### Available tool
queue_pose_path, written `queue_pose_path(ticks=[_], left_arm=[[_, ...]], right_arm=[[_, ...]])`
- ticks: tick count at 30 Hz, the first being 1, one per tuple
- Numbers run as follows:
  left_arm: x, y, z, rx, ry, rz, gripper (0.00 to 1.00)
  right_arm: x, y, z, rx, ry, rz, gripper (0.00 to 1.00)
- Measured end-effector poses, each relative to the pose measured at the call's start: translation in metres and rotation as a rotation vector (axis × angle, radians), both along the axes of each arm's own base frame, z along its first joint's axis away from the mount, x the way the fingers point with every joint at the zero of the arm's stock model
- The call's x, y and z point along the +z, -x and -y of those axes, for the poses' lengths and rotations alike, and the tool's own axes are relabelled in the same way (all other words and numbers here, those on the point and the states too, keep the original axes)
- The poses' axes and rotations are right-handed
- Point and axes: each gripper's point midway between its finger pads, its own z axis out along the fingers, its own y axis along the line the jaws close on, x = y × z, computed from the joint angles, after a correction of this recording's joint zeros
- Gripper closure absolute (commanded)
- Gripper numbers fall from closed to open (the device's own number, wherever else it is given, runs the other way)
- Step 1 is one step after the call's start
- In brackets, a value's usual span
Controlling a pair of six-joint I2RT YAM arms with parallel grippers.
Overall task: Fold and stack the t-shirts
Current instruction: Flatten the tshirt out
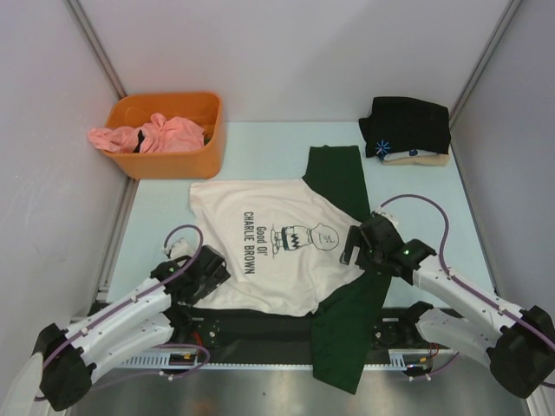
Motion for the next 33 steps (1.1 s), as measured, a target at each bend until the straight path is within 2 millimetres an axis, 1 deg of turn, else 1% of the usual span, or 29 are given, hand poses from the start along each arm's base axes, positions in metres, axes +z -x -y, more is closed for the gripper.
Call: queue_pose_path(ticks=[3,4,6,9,10,12,13,17,20,23,25,28,30,33], left_arm=[[0.000,0.002,0.000,-0.016,0.010,0.011,0.23],[0.000,0.004,-0.001,-0.021,0.012,0.015,0.37],[-0.002,0.006,-0.003,-0.025,0.014,0.017,0.53],[-0.005,0.009,-0.005,-0.031,0.002,0.005,0.59],[-0.005,0.009,-0.005,-0.034,-0.005,0.001,0.67],[-0.007,0.008,-0.007,-0.039,-0.023,-0.004,0.79],[-0.007,0.007,-0.008,-0.042,-0.028,-0.006,1.00],[-0.007,-0.009,-0.004,-0.035,-0.003,-0.001,1.00],[-0.006,-0.024,-0.003,-0.032,0.000,0.011,1.00],[-0.002,-0.039,0.001,-0.055,-0.004,0.019,1.00],[0.000,-0.046,0.005,-0.073,0.004,0.037,1.00],[0.004,-0.049,0.010,-0.095,0.020,0.057,1.00],[0.008,-0.050,0.011,-0.104,0.032,0.075,1.00],[0.020,-0.053,0.013,-0.110,0.058,0.130,1.00]], right_arm=[[0.000,0.003,-0.003,0.011,-0.002,-0.004,0.00],[0.000,0.005,-0.005,0.017,-0.004,-0.005,0.00],[0.002,0.009,-0.009,0.034,-0.011,-0.003,0.00],[0.004,0.018,-0.016,0.056,-0.013,0.002,0.00],[0.003,0.020,-0.017,0.058,-0.012,0.000,0.00],[0.000,0.027,-0.019,0.064,-0.010,-0.006,0.00],[-0.003,0.029,-0.019,0.064,-0.006,-0.011,0.00],[-0.016,0.042,-0.012,0.044,0.022,-0.053,0.00],[-0.015,0.048,-0.009,0.028,0.019,-0.052,0.02],[-0.011,0.061,-0.016,0.042,-0.010,-0.048,0.06],[-0.014,0.077,-0.022,0.073,-0.018,-0.064,0.10],[-0.026,0.115,-0.030,0.148,0.005,-0.121,0.13],[-0.034,0.136,-0.029,0.187,0.049,-0.150,0.16],[-0.046,0.168,-0.023,0.250,0.138,-0.180,0.19]])
